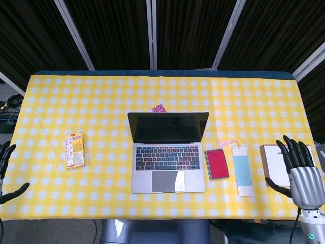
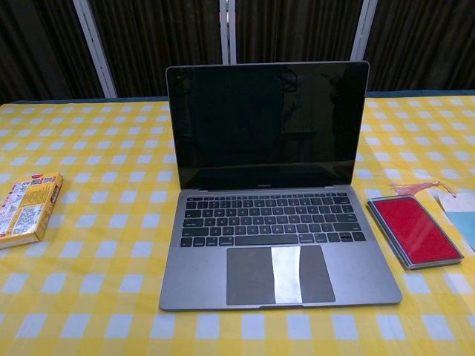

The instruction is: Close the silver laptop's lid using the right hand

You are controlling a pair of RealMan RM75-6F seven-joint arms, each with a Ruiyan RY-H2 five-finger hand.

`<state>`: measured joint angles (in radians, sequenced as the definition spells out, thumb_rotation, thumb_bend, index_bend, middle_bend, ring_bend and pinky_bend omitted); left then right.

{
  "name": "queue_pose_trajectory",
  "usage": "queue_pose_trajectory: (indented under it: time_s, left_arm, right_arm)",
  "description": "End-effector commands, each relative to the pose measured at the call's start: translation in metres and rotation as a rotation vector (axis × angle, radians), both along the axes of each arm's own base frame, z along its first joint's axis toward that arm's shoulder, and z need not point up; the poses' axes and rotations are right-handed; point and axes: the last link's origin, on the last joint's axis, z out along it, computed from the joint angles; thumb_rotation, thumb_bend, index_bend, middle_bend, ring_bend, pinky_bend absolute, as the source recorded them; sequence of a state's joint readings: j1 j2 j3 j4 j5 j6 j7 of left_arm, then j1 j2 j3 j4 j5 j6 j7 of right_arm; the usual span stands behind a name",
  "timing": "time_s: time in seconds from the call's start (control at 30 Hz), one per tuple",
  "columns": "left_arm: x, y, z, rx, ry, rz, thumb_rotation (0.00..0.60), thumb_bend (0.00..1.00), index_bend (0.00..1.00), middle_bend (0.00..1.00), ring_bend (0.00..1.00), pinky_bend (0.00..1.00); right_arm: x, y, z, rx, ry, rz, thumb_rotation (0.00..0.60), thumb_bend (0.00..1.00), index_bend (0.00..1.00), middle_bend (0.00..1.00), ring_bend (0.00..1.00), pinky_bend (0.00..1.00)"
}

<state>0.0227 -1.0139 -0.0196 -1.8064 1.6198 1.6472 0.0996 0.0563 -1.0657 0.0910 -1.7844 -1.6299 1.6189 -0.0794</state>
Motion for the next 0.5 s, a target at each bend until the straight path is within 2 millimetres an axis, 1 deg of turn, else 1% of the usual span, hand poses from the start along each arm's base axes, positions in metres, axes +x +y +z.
queue_pose_trajectory:
  time_s: [0.03, 0.3, 0.37, 0.43, 0.47, 0.5]
  left_arm:
    - [0.000, 0.000, 0.000, 0.000, -0.002, 0.001, 0.600, 0.00, 0.00, 0.00, 0.00, 0.00]
    - [0.000, 0.001, 0.002, 0.002, -0.014, 0.008, 0.600, 0.00, 0.00, 0.00, 0.00, 0.00]
    - [0.000, 0.002, 0.003, 0.007, -0.015, 0.010, 0.600, 0.00, 0.00, 0.00, 0.00, 0.00]
    - [-0.002, 0.005, 0.002, 0.005, -0.014, 0.020, 0.600, 0.00, 0.00, 0.00, 0.00, 0.00]
    - [-0.003, 0.007, 0.002, 0.004, -0.013, 0.027, 0.600, 0.00, 0.00, 0.00, 0.00, 0.00]
    - [-0.004, 0.008, 0.002, 0.003, -0.012, 0.031, 0.600, 0.00, 0.00, 0.00, 0.00, 0.00]
  right_arm:
    - [0.000, 0.000, 0.000, 0.000, 0.000, -0.001, 0.600, 0.00, 0.00, 0.00, 0.00, 0.00]
    - [-0.001, -0.002, -0.004, 0.029, -0.005, -0.008, 0.600, 0.00, 0.00, 0.00, 0.00, 0.00]
    - [-0.002, -0.007, -0.007, 0.054, -0.003, -0.014, 0.600, 0.00, 0.00, 0.00, 0.00, 0.00]
    - [-0.002, -0.018, -0.011, 0.097, 0.030, -0.010, 0.600, 0.00, 0.00, 0.00, 0.00, 0.00]
    - [-0.001, -0.026, -0.012, 0.125, 0.047, -0.004, 0.600, 0.00, 0.00, 0.00, 0.00, 0.00]
    - [0.001, -0.032, -0.012, 0.140, 0.053, 0.000, 0.600, 0.02, 0.00, 0.00, 0.00, 0.00]
